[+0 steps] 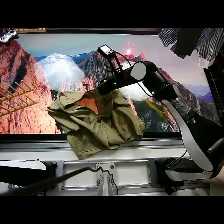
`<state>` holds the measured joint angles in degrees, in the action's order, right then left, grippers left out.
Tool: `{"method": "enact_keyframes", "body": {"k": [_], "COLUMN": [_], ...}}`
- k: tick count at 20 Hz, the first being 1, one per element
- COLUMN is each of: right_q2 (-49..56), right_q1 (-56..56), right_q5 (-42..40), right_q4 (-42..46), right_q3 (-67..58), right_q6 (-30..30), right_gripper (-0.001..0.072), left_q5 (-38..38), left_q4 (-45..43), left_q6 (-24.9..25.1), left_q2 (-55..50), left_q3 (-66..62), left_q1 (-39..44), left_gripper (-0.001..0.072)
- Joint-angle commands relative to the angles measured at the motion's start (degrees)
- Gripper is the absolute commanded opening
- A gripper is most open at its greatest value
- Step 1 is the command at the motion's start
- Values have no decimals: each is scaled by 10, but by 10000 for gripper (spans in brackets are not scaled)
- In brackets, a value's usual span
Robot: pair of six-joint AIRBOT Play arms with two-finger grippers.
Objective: Fold the clothes and pants, and hang the long-sleeved shirts on hangers.
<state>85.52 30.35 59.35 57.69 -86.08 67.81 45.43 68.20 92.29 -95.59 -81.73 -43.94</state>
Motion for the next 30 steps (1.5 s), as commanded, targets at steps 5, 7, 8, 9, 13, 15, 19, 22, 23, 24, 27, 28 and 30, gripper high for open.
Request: {"method": "enact_keyframes", "body": {"k": [5, 7, 8, 9, 13, 15, 19, 22, 23, 24, 27, 28, 30], "right_q2": [0, 0, 0, 0, 0, -1, -19, -45, -54, -63, -83, -87, -91], "right_q1": [1, 1, 1, 1, 0, 0, 0, 0, 0, 0, 0, 0, 0], "right_q5": [2, 0, -1, -2, 0, 4, 40, 42, 49, 57, 59, 63, 89], "right_q4": [-1, 1, 1, 1, 14, 21, 34, 70, 77, 78, 76, 76, 74], "right_q3": [0, 0, 0, 0, 0, 0, 0, 0, 0, 0, 0, 0, 0], "right_q6": [0, 0, 0, 0, 0, 0, 0, 10, 23, 28, 37, 38, 38], "right_gripper": [19, 19, 19, 18, 20, 21, 19, 19, 19, 19, 19, 19, 19], "left_q5": [-12, -14, -13, -13, -13, 25, 227, 364, 395, 421, 477, 479, 479], "left_q4": [0, 20, 64, 96, 219, 280, 278, 256, 238, 224, 246, 270, 301], "left_q6": [-1, -5, -5, -5, -5, -5, -5, -5, -3, -3, -5, -5, -5], "left_q2": [81, 125, 154, 184, 322, 389, 497, 570, 599, 624, 696, 722, 770], "left_q3": [0, 0, 0, 0, 0, 0, 0, 22, 41, 62, 137, 165, 215], "left_q1": [6, 14, 14, 14, 35, 87, 275, 401, 436, 464, 527, 545, 576], "left_gripper": [13, 13, 12, 12, 12, 11, 11, 11, 11, 11, 12, 12, 12]}}
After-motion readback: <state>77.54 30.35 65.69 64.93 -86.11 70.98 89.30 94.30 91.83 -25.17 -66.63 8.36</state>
